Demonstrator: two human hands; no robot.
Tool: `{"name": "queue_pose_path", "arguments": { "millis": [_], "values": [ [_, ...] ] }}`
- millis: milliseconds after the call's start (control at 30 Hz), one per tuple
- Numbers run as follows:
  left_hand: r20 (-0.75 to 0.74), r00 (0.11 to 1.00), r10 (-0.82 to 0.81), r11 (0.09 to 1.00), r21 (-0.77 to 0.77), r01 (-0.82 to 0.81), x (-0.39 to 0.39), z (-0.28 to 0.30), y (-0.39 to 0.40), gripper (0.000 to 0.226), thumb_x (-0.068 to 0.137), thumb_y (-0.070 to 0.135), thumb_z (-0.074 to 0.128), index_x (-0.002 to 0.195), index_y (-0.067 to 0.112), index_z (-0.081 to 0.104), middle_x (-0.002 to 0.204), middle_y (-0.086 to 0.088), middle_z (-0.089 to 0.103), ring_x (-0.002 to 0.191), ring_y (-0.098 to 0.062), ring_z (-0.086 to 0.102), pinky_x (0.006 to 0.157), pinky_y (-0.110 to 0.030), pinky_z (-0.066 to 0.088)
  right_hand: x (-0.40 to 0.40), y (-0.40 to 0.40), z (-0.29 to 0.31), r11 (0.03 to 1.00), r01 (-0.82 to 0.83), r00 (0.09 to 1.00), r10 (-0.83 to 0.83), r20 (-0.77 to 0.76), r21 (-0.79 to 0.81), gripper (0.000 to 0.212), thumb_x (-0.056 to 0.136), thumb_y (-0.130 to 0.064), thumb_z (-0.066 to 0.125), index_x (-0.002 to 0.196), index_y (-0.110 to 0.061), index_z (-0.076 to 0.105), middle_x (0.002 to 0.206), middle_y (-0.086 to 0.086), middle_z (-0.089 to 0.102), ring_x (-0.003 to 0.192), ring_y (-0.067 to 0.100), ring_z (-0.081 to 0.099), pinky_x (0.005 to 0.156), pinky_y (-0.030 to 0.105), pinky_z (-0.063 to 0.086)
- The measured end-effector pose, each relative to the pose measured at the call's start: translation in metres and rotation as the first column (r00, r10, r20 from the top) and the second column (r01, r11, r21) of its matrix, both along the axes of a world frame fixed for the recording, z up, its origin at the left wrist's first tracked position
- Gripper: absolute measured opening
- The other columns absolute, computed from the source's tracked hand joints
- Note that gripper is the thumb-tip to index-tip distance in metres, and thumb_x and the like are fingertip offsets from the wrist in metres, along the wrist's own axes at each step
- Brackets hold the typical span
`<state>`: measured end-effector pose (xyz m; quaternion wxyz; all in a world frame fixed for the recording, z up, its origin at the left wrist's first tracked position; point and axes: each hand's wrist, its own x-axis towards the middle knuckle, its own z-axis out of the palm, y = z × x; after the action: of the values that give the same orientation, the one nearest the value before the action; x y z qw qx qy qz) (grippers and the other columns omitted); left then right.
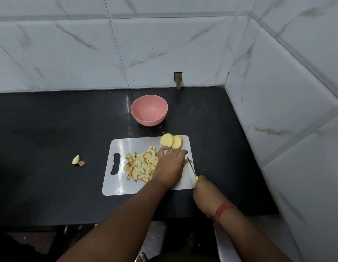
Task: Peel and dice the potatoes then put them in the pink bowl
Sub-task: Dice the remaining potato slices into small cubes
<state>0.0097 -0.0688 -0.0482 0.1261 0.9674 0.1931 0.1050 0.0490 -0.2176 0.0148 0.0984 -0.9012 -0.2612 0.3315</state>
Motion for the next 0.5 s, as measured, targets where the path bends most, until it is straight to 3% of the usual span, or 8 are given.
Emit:
{"name": "queue_pose_path", "arguments": {
  "millis": [100, 267, 500],
  "values": [
    [-0.011, 1.0, 0.012, 1.0, -0.015, -0.012, 0.002, 0.001, 0.002, 0.028, 0.097, 0.019, 0.057, 0.125, 0.024, 0.058, 0.113, 0.005, 0.067, 0.111, -0.016, 0.057, 0.114, -0.044, 0.02, 0.0, 0.003, -0.002, 1.0, -0.02, 1.0, 0.02, 0.019, -0.01, 0.02, 0.096, -0.007, 0.037, 0.115, -0.003, 0.044, 0.103, 0.013, 0.061, 0.088, 0.026, 0.06, 0.061, 0.026, 0.036],
    [-0.005, 1.0, 0.017, 1.0, -0.015, -0.017, 0.003, -0.002, 0.003, 0.029, 0.095, 0.018, 0.059, 0.124, 0.024, 0.058, 0.109, 0.007, 0.068, 0.107, -0.016, 0.058, 0.112, -0.044, 0.021, 0.0, 0.007, -0.001, 0.999, -0.026, 1.0, 0.026, -0.002, -0.019, 0.017, 0.094, -0.004, 0.038, 0.109, -0.005, 0.044, 0.111, 0.015, 0.062, 0.086, 0.026, 0.058, 0.061, 0.025, 0.036],
    [-0.018, 1.0, 0.02, 1.0, -0.012, -0.021, 0.005, -0.003, 0.004, 0.03, 0.094, 0.02, 0.062, 0.123, 0.025, 0.058, 0.108, 0.008, 0.068, 0.106, -0.015, 0.059, 0.111, -0.044, 0.021, 0.001, 0.013, -0.008, 0.997, -0.056, 0.998, 0.055, -0.022, -0.052, 0.028, 0.094, -0.005, 0.037, 0.121, -0.003, 0.042, 0.106, 0.014, 0.061, 0.09, 0.027, 0.061, 0.069, 0.028, 0.04]
  ]
}}
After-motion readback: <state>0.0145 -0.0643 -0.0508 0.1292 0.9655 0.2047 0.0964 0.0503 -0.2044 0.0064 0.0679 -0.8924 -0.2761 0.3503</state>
